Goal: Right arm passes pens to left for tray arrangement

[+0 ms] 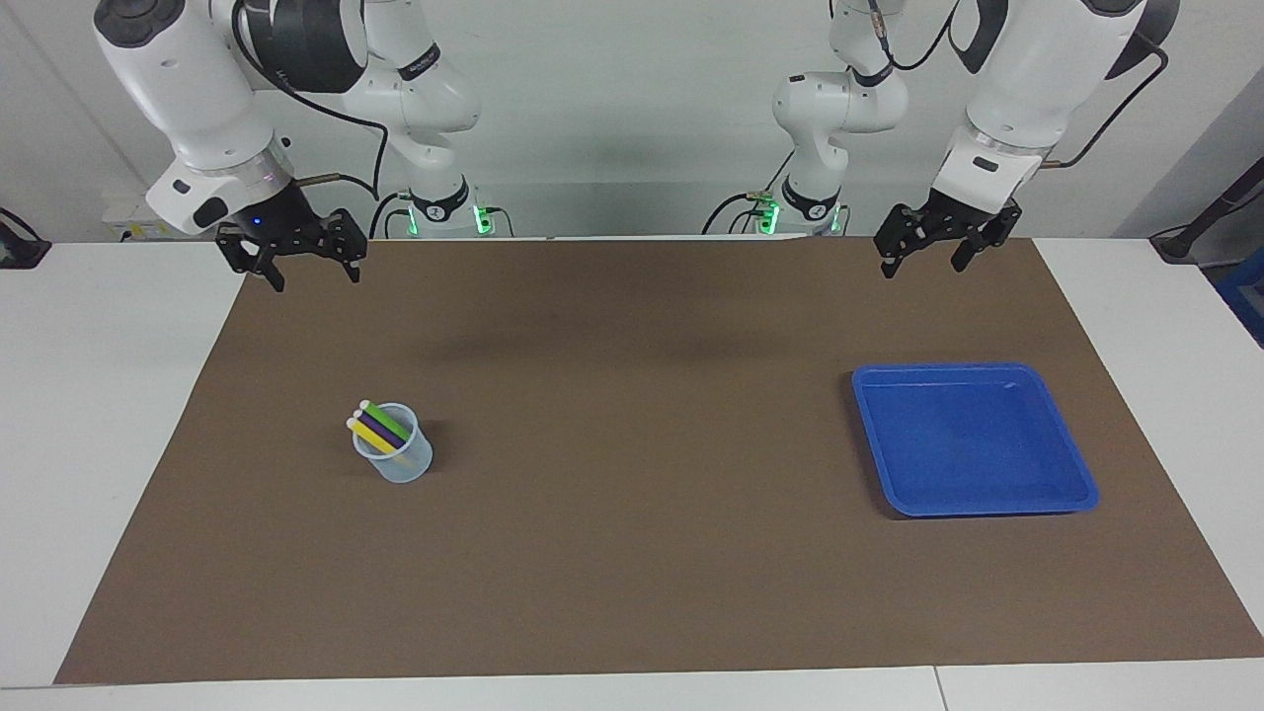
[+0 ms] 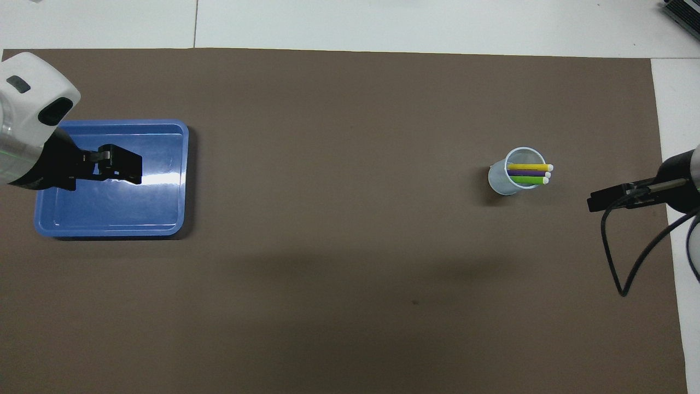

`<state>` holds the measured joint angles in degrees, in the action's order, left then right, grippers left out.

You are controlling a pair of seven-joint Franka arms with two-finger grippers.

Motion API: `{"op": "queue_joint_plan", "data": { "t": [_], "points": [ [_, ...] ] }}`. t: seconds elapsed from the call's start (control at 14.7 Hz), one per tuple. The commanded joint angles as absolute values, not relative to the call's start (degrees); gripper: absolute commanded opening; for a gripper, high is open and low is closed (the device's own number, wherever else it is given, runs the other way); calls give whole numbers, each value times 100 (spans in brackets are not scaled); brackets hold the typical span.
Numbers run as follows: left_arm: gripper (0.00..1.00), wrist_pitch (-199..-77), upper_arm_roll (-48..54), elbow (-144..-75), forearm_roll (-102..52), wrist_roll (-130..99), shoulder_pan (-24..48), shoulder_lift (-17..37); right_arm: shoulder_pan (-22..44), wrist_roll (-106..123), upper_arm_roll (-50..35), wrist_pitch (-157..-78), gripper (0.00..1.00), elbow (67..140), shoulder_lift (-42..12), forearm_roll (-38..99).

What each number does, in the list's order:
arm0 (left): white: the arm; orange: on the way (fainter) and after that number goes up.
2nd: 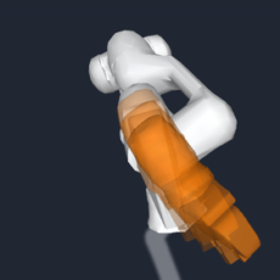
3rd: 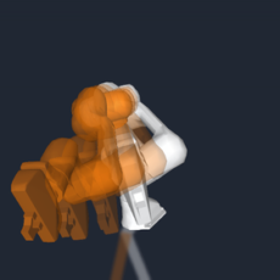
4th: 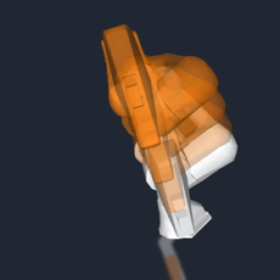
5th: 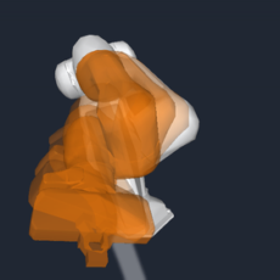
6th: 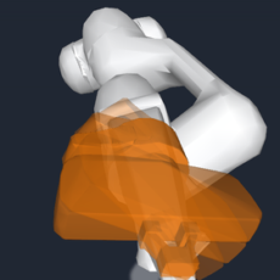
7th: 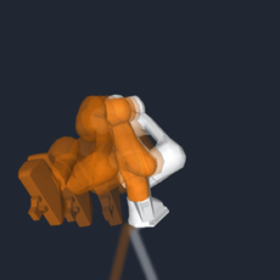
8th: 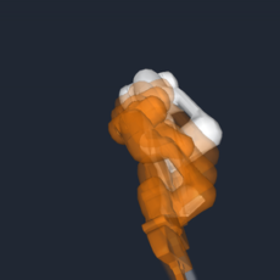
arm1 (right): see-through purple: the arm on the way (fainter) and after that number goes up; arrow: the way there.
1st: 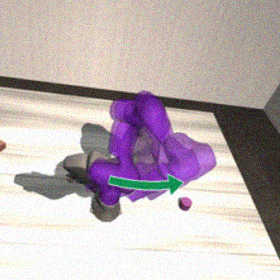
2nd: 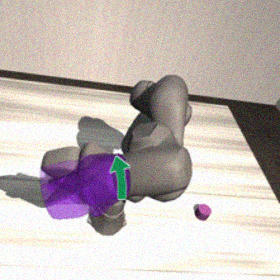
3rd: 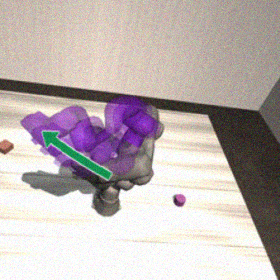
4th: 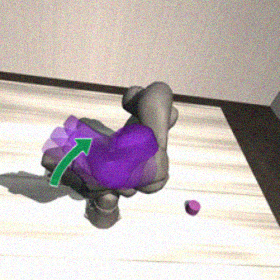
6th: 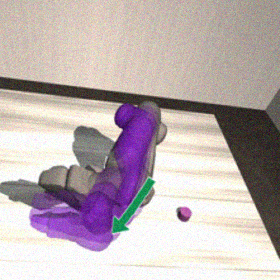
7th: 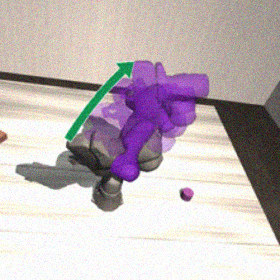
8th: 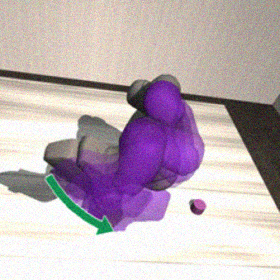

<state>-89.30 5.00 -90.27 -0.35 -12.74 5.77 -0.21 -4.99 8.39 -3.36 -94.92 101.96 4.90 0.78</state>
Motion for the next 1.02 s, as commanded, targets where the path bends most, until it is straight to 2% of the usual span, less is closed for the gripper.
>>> {"op": "queue_joint_plan", "data": {
  "t": [0.0, 0.95],
  "points": [
    [100, -8938, 457, -9097, -35, -1231, 633, -123, -562, 729, -387, -9431, 100, 10239, 589, 53],
    [100, -8982, 457, -9141, -35, -1274, 633, -141, -527, 729, -387, -9422, 100, 10239, 589, 53]
  ]
}}
